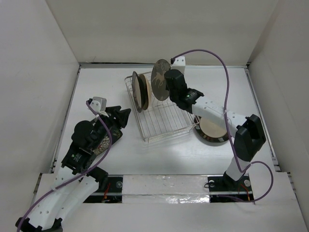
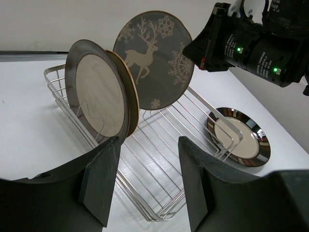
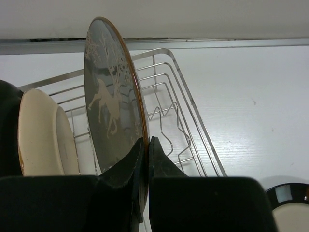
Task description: Load the plates into the dish rack
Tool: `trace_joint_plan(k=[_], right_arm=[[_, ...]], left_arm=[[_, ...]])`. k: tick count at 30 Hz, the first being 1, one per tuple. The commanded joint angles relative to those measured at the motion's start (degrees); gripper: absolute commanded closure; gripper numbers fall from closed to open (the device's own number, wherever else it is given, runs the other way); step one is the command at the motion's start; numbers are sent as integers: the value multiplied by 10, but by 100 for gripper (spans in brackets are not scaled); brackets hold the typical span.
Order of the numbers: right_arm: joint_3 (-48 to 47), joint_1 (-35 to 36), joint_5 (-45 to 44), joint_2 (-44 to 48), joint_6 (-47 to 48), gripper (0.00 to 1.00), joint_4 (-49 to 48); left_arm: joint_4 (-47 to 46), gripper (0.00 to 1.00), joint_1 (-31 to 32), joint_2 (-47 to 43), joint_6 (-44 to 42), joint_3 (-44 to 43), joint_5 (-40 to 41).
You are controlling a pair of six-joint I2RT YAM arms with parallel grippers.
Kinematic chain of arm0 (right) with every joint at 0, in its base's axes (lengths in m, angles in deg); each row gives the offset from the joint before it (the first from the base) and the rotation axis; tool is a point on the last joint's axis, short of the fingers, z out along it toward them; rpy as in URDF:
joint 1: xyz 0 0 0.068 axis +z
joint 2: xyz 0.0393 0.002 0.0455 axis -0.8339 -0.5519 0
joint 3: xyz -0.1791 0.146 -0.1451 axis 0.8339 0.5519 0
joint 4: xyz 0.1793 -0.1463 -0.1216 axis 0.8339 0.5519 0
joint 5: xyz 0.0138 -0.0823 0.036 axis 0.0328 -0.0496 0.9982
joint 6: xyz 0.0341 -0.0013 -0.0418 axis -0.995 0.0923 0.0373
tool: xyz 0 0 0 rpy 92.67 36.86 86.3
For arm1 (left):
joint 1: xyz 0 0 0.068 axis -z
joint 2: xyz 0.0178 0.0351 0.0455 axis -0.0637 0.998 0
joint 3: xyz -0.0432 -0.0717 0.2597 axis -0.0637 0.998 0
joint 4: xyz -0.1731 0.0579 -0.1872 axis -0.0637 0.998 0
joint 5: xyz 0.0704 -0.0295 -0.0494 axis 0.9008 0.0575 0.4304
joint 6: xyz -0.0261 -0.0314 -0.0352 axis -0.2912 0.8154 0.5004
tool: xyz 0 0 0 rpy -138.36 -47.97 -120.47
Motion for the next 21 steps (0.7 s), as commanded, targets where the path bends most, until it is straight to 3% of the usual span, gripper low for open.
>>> trace_joint_plan(k=[1,10,21], right_arm=[[-64,20,-73,15,37,100,-95],[-85,32,-92,9,74,100,-100],[-97,44,-61,-35,45,100,-77]], left_arm=[[-18,52,-1,-4,0,-2,-14],[-23,52,-1,-8,0,-1,-10],[-19,52,-1,-3,0,-2,-18]])
